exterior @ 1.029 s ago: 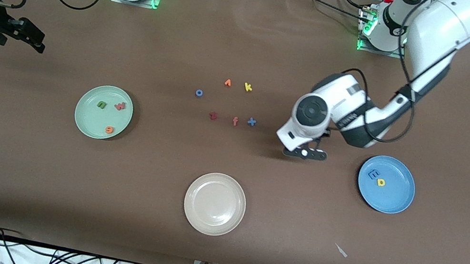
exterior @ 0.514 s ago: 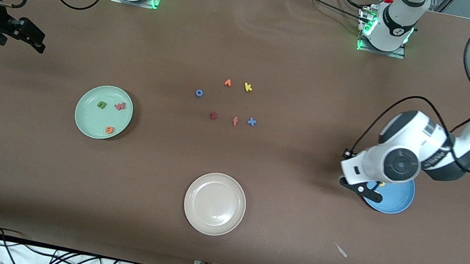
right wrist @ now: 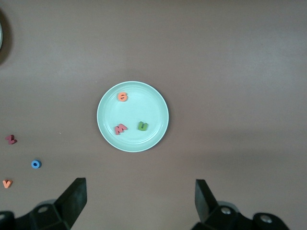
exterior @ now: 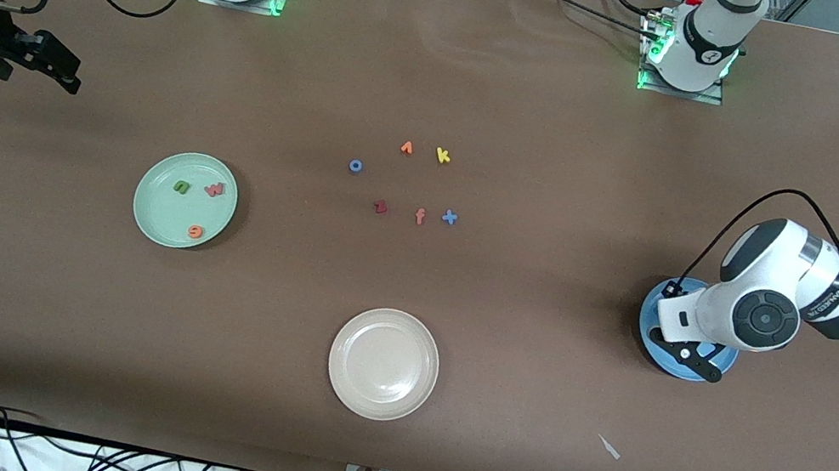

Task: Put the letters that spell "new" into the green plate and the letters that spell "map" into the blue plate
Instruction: 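Carry the teal P to the blue plate and open the left gripper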

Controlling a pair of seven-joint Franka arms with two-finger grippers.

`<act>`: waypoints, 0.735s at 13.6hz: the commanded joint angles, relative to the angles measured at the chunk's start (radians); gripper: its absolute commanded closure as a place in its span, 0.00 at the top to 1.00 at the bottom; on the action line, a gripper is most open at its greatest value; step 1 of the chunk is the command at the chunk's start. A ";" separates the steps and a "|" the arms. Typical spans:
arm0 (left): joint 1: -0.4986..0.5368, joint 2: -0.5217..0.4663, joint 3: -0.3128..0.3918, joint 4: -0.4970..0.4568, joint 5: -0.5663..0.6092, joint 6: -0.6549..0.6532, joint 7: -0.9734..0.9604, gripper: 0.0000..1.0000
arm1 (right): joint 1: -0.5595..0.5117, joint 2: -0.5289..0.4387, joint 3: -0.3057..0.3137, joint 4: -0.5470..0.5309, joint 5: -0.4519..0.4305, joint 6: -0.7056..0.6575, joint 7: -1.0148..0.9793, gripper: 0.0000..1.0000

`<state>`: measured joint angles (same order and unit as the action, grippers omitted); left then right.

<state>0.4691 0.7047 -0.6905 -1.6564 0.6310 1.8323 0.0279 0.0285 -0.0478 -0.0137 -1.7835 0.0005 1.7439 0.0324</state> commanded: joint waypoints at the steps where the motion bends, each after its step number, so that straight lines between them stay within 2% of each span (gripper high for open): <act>1: 0.003 -0.002 0.026 -0.002 0.065 0.015 0.088 0.48 | -0.002 -0.007 0.006 0.015 -0.013 -0.024 -0.008 1.00; 2: 0.005 -0.001 0.037 -0.002 0.074 0.030 0.130 0.99 | -0.002 -0.007 0.003 0.015 -0.013 -0.024 -0.008 1.00; 6: 0.005 -0.008 0.032 0.021 0.052 0.025 0.132 1.00 | -0.002 -0.013 0.006 0.015 -0.010 -0.034 -0.008 1.00; 10: 0.008 -0.027 0.032 0.052 -0.069 0.007 0.115 1.00 | -0.001 -0.010 0.011 0.015 -0.010 -0.023 -0.006 1.00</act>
<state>0.4740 0.7003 -0.6566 -1.6196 0.6118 1.8607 0.1373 0.0286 -0.0507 -0.0128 -1.7807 0.0005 1.7356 0.0324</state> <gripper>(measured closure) 0.000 0.000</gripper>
